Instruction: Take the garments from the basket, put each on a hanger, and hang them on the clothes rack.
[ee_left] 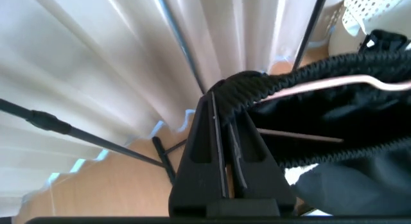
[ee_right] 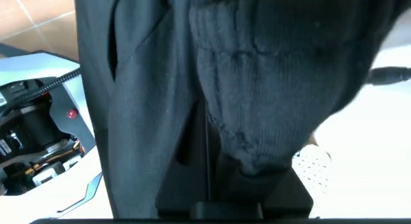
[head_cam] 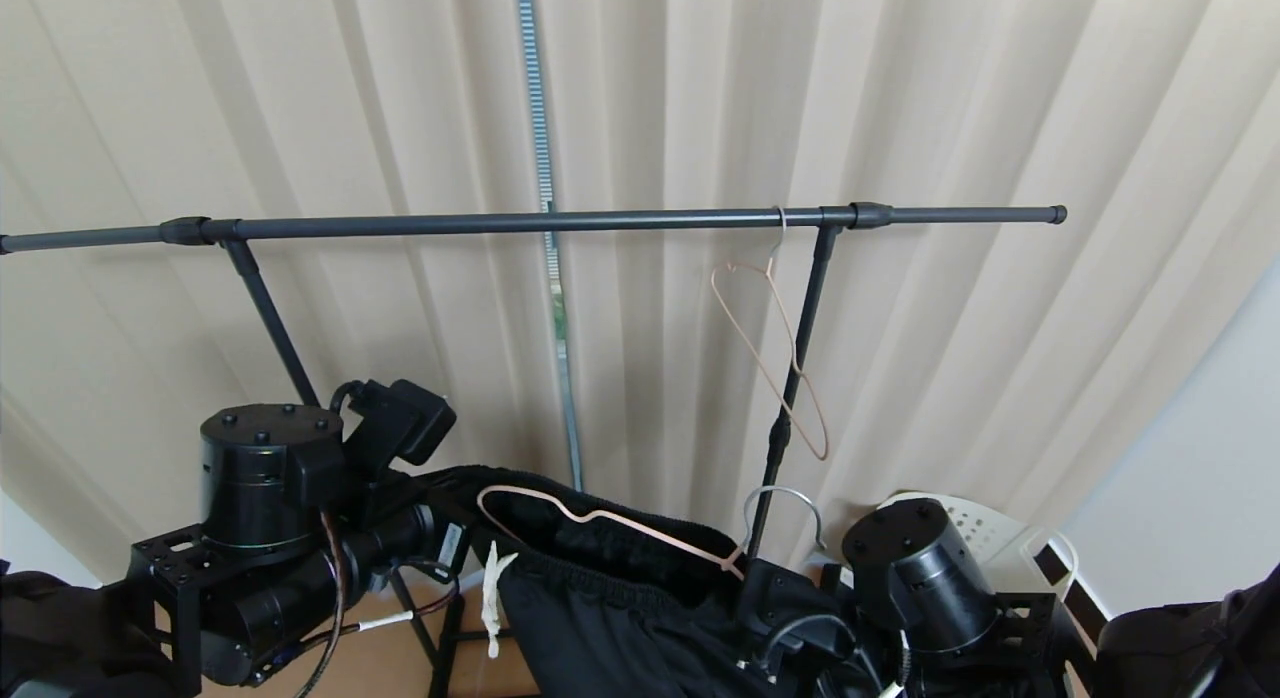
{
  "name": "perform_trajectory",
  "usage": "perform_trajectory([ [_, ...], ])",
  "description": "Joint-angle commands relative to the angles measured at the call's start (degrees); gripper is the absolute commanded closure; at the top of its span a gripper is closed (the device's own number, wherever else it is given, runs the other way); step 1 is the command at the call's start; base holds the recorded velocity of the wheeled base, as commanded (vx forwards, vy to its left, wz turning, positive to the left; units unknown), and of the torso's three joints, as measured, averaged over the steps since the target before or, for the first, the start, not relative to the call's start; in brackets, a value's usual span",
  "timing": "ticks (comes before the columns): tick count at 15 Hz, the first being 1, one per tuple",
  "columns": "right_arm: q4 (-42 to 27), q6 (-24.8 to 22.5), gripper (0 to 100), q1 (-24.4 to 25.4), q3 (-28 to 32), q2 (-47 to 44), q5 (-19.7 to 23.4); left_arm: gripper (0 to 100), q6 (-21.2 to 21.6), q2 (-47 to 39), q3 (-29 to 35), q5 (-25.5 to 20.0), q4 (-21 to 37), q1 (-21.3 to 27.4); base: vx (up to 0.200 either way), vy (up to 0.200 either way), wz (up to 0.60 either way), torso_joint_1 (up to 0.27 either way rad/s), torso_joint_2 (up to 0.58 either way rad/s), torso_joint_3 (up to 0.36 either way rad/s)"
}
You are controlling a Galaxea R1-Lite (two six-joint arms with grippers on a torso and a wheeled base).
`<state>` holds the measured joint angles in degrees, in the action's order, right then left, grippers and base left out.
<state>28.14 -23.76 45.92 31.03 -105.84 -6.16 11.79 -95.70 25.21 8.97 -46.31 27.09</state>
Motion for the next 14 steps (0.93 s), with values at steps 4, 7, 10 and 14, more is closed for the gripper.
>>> perform_trajectory([
  [4,0.0,6.9,100,0.6,4.6,-3.5,-6.2,100,1.3,0.2,5.1,3.9,8.4,5.9,0.0,0.0,0.0,0.0,0.0,0.0],
  [7,0.1,8.3,100,0.7,5.5,-4.2,-9.7,100,1.1,1.5,9.5,5.0,15.3,7.7,0.0,0.0,0.0,0.0,0.0,0.0],
  [10,0.3,8.2,100,0.8,6.0,-4.5,-12.4,100,0.3,3.7,12.8,5.0,21.1,9.1,0.0,0.0,0.0,0.0,0.0,0.0],
  [14,0.1,10.3,100,0.8,7.8,-6.0,-13.4,100,-0.6,6.0,13.5,5.0,25.5,13.0,0.0,0.0,0.0,0.0,0.0,0.0],
])
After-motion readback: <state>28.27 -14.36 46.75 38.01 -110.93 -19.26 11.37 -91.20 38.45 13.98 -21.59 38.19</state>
